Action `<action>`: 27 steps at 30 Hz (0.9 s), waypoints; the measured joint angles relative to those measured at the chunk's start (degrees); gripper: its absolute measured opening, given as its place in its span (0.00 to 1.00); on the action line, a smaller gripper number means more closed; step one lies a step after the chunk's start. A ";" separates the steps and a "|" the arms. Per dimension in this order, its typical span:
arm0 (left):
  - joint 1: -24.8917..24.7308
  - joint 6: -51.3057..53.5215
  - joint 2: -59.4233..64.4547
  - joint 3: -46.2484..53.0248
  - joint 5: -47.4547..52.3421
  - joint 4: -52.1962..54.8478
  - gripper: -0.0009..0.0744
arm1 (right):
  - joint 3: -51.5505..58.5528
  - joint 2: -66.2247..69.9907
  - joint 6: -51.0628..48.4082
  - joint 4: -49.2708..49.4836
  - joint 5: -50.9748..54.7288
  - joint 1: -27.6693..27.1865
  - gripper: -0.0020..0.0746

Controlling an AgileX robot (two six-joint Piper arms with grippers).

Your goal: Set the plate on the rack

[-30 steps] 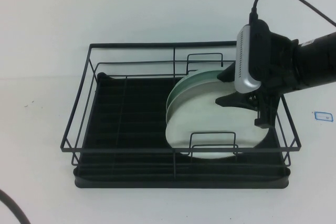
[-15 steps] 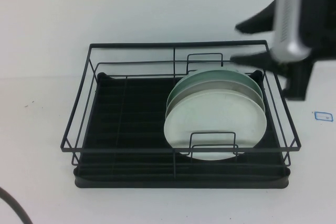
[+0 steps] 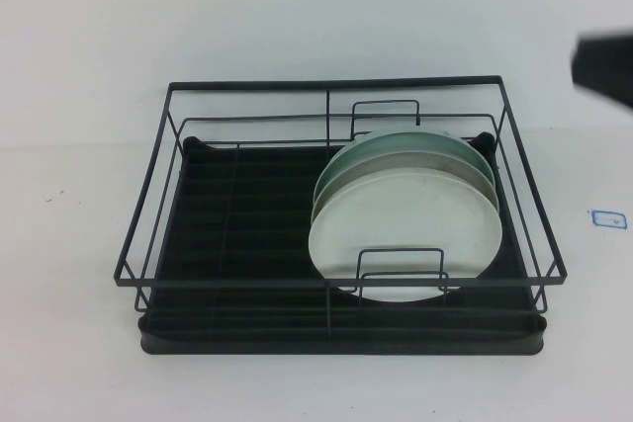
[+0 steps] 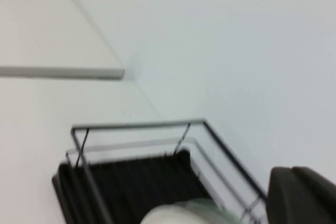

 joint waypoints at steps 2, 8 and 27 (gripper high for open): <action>-0.75 0.98 -0.40 0.28 -1.92 -1.58 0.01 | 5.94 -3.31 0.05 0.00 -2.67 0.00 0.05; -2.11 3.99 -0.43 0.28 -2.89 -1.81 0.01 | 25.14 -13.55 0.14 0.99 -14.98 0.00 0.05; -2.11 3.99 -0.43 0.28 -3.12 -2.51 0.01 | 41.79 -21.55 0.14 2.97 -28.27 0.00 0.05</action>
